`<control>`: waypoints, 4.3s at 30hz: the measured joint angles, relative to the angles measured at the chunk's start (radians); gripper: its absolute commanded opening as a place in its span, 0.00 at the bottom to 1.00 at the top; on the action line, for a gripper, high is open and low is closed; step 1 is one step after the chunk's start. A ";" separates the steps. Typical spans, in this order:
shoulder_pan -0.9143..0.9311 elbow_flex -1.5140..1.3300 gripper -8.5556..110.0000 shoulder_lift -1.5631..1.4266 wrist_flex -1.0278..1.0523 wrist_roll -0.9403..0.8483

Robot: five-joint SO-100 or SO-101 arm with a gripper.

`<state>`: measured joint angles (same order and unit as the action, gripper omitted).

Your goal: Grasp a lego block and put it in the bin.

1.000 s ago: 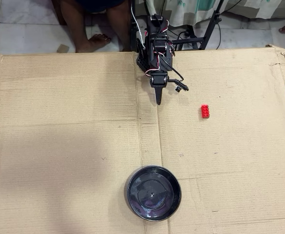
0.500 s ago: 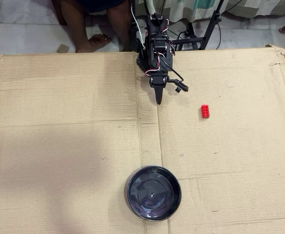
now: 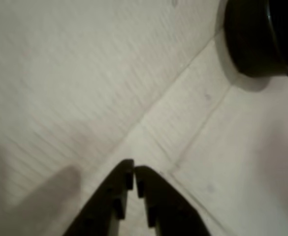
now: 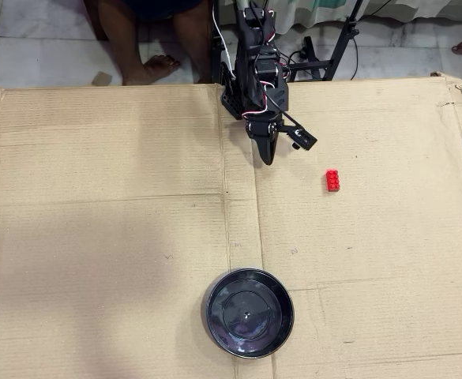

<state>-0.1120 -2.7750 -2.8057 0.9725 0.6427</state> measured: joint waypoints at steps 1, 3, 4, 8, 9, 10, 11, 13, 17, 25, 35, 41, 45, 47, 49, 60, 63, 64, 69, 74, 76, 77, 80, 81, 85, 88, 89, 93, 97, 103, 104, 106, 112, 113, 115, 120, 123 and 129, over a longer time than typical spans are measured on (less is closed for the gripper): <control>-0.028 0.026 0.08 0.032 0.000 0.063; -0.055 0.061 0.08 0.078 0.000 0.189; -0.069 0.078 0.08 0.098 0.000 0.250; -0.152 0.121 0.08 0.152 0.000 0.495; -0.160 0.129 0.08 0.161 0.002 0.558; -0.176 0.135 0.08 0.169 0.002 0.618; -0.198 0.140 0.08 0.175 0.002 0.676; -0.239 0.144 0.08 0.186 0.002 0.792; -0.293 0.144 0.08 0.202 0.002 0.969; -0.391 0.232 0.08 0.278 0.005 1.310; -0.408 0.437 0.16 0.480 0.153 1.411; -0.449 0.588 0.29 0.626 0.287 1.411; -0.486 0.666 0.31 0.739 0.307 1.411; -0.515 0.693 0.31 0.788 0.307 1.430; -0.529 0.724 0.31 0.833 0.307 1.463; -0.571 0.888 0.31 1.086 0.307 1.618; -0.571 0.934 0.31 1.138 0.307 1.632; -0.571 0.950 0.31 1.158 0.307 1.632; -0.572 1.020 0.31 1.238 0.307 1.632; -0.606 1.057 0.31 1.301 0.307 1.632; -0.604 1.060 0.31 1.318 0.307 1.632; -0.601 1.060 0.31 1.328 0.307 1.632; -0.621 1.063 0.31 1.356 0.307 1.632; -0.629 1.066 0.31 1.365 0.305 1.632; -0.623 1.066 0.31 1.390 0.304 1.632; -0.634 1.066 0.31 1.401 0.291 1.632; -0.640 1.066 0.31 1.407 0.282 1.632; -0.638 1.066 0.31 1.434 0.230 1.632; -0.641 1.068 0.31 1.450 0.201 1.632; -0.641 1.069 0.31 1.503 0.172 1.632; -0.641 1.069 0.31 1.511 0.166 1.632; -0.641 1.069 0.31 1.522 0.160 1.632; -0.641 1.069 0.28 1.545 0.156 1.632; -0.641 1.069 0.26 1.546 0.156 1.632; -0.634 1.069 0.22 1.546 0.156 1.632; -0.630 1.077 0.14 1.546 0.156 1.632; -0.634 1.077 0.12 1.546 0.156 1.632; -0.634 1.077 0.10 1.546 0.156 1.632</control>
<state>-0.7455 -1.6981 -1.2594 1.1290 2.2749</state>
